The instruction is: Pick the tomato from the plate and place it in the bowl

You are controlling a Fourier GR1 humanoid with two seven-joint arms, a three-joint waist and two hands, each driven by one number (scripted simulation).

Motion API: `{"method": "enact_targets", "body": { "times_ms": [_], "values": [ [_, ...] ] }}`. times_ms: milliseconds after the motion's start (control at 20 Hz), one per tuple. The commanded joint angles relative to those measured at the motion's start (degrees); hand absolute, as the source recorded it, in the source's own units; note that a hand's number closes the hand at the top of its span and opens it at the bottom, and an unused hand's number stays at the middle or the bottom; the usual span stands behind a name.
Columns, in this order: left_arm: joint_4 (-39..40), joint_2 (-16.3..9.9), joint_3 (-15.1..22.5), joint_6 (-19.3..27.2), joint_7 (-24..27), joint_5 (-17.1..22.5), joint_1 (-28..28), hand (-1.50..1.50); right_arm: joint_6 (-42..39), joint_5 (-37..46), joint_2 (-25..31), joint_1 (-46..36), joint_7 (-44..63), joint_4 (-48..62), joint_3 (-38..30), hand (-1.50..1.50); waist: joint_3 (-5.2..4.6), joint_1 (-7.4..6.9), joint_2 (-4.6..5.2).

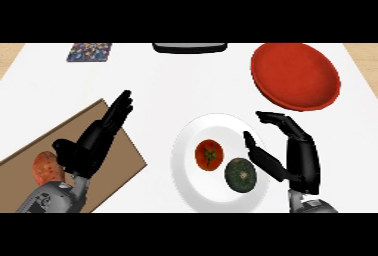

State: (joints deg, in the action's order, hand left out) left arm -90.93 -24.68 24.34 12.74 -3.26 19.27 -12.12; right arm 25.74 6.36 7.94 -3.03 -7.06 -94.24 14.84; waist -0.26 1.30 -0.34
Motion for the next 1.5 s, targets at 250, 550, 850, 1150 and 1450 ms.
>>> {"method": "enact_targets", "body": {
  "times_ms": [250,550,850,1150,1450],
  "values": [
    [-1.25,0.61,1.90,-3.60,2.30,-1.77,1.14,0.00,7.63,30.68,0.25,-3.96,15.64,2.74,12.51,-1.50,0.01,-1.54,0.01],
    [1.11,2.23,1.65,-3.32,2.34,-1.87,0.06,0.00,-13.31,38.18,9.75,-7.55,35.80,-0.94,13.55,-1.50,-0.24,-0.39,-0.18],
    [1.29,1.67,1.47,-4.60,2.48,-1.60,0.54,0.00,-37.01,31.39,6.30,-13.23,55.92,-5.78,18.64,-1.50,-0.20,-1.44,-0.06],
    [3.19,1.47,-0.15,-6.34,2.19,-1.74,-1.46,0.00,-52.46,21.53,-2.88,-22.68,76.79,-9.35,15.82,-1.50,0.10,-1.16,0.27],
    [-1.11,3.19,0.83,-4.60,-0.16,-3.82,-0.47,0.00,-51.59,22.44,-7.30,-26.48,81.50,-4.16,14.76,-1.50,0.21,-1.64,0.21]
  ]
}}
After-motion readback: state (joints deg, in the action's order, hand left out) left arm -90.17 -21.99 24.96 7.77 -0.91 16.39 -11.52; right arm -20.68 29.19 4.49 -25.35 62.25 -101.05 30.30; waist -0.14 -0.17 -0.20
